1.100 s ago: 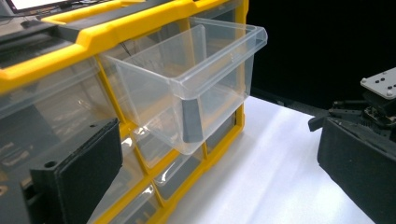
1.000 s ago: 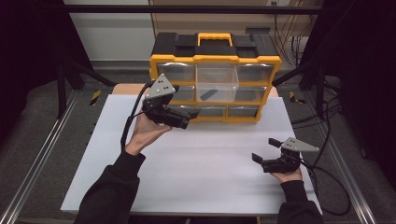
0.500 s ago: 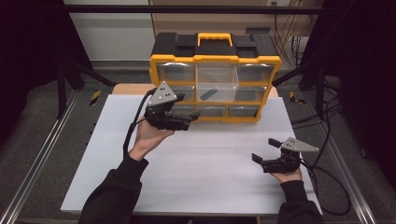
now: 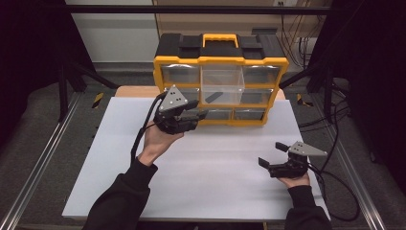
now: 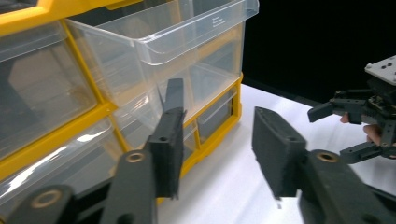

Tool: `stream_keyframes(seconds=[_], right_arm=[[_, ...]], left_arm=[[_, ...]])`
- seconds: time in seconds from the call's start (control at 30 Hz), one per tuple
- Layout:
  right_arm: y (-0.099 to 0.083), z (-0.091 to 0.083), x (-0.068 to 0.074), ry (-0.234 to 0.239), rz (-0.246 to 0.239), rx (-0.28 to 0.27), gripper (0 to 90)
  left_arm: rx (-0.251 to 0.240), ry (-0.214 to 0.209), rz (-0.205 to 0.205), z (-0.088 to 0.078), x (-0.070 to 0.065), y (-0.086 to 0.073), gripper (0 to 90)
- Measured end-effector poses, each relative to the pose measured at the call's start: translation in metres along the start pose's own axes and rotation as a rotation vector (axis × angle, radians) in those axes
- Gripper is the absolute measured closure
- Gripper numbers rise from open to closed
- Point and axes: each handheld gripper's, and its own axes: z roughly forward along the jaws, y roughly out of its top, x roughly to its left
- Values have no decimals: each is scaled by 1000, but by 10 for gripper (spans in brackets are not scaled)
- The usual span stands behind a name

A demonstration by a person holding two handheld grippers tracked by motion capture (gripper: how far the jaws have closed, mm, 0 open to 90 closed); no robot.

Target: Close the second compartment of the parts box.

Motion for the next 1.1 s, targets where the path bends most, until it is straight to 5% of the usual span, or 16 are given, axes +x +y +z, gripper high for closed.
stream_keyframes(seconds=[0.57,1.1], right_arm=[[0,0,0,-1,-1,0,2],[1,-1,0,-1,0,-4,2]], left_arm=[[-2,-15,-6,12,0,2,882],[-3,-30,10,28,-2,11,897]])
